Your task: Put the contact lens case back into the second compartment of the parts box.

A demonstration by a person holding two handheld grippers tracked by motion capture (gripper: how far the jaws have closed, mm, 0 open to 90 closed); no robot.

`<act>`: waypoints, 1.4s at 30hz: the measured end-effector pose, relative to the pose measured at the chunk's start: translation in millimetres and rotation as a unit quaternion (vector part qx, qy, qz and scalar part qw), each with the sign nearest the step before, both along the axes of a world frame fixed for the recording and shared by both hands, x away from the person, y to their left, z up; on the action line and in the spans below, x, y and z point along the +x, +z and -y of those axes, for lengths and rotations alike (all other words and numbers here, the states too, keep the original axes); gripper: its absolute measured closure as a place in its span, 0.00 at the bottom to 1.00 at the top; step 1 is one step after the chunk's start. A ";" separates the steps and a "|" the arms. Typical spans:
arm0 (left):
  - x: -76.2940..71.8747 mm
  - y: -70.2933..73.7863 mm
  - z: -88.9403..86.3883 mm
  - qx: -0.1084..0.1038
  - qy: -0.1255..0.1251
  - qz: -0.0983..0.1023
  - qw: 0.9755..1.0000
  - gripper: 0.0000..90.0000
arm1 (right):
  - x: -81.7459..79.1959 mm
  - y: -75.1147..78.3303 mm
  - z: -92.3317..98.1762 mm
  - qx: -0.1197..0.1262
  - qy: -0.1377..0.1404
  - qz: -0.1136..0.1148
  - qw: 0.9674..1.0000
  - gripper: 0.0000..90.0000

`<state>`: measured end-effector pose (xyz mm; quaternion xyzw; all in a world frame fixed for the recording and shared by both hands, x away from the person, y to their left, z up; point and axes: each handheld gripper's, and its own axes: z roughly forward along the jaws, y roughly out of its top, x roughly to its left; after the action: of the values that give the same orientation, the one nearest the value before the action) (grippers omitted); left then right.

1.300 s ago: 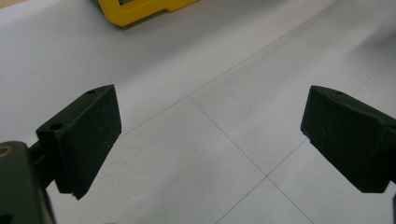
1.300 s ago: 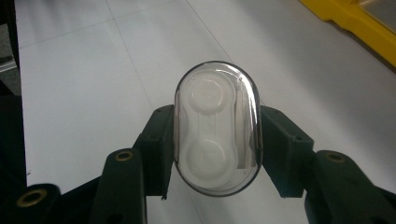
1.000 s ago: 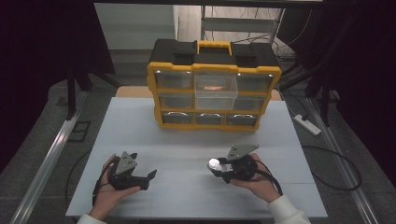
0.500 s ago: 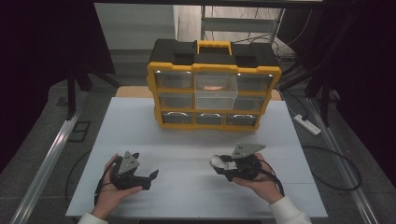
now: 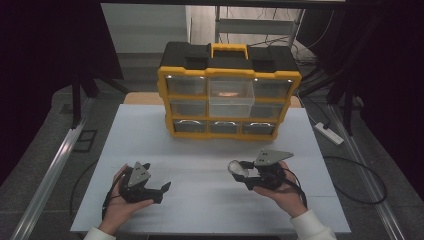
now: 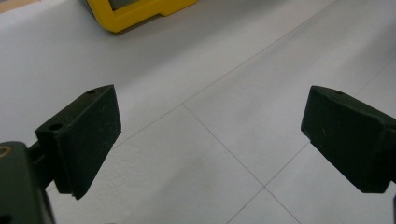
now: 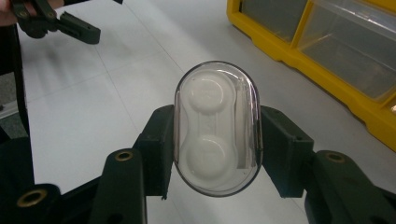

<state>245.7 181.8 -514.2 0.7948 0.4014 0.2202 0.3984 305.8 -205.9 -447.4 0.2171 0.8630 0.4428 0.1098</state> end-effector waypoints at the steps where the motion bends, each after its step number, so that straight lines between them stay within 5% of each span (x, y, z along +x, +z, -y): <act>1: 0.0 0.0 0.0 0.000 0.000 0.000 1.000 0.06 | 0.0 0.0 0.0 0.000 0.000 0.000 1.000 0.54; 42: 0.3 -1.7 -3.1 -0.001 0.005 -0.003 1.000 0.06 | -0.2 38.4 6.7 0.037 -0.029 0.034 0.998 0.54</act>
<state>246.0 185.0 -515.9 0.7931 0.4069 0.2190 0.3969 305.6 -212.6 -409.0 0.2305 0.8353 0.4779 0.1439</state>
